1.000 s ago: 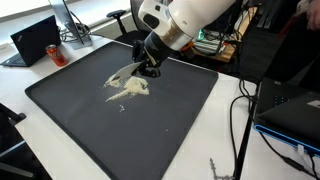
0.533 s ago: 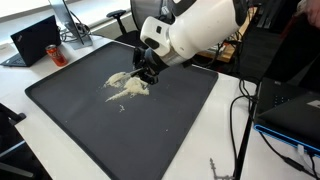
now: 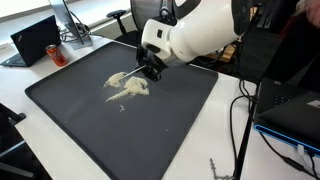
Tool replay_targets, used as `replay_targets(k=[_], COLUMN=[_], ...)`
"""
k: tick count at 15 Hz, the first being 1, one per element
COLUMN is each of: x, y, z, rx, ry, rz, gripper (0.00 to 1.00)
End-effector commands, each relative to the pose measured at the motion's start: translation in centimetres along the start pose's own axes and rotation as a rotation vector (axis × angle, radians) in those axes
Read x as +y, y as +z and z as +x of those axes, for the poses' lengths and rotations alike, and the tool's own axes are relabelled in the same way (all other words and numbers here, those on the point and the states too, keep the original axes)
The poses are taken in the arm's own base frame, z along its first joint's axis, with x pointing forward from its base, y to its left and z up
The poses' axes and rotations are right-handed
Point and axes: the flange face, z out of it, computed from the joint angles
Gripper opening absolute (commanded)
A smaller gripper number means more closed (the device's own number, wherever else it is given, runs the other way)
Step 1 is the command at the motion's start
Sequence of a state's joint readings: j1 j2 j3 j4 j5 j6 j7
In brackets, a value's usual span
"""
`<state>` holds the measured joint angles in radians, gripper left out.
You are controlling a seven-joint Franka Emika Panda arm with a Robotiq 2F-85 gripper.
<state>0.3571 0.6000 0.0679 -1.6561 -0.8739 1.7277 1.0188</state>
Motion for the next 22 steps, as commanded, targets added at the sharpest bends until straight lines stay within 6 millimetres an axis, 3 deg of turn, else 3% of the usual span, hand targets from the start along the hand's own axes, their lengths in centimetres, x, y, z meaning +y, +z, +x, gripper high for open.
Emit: replay_targets(k=[1, 5, 12, 17, 22], x=[0.5, 2.6, 10.8, 16.6, 20.5], y=[-0.6, -1.0, 0.5, 3.1, 6.3], z=[0.6, 1.6, 5.1, 7.1, 8.3], rx=[-0.063, -0.098, -0.138, -0.165, -0.191], ry=[-0.031, -0.070, -0.200, -0.282, -0.281], rz=[0.016, 0.097, 0.305, 0.459, 0.645], gripper=[0.01, 0.01, 0.01, 0.01, 0.01])
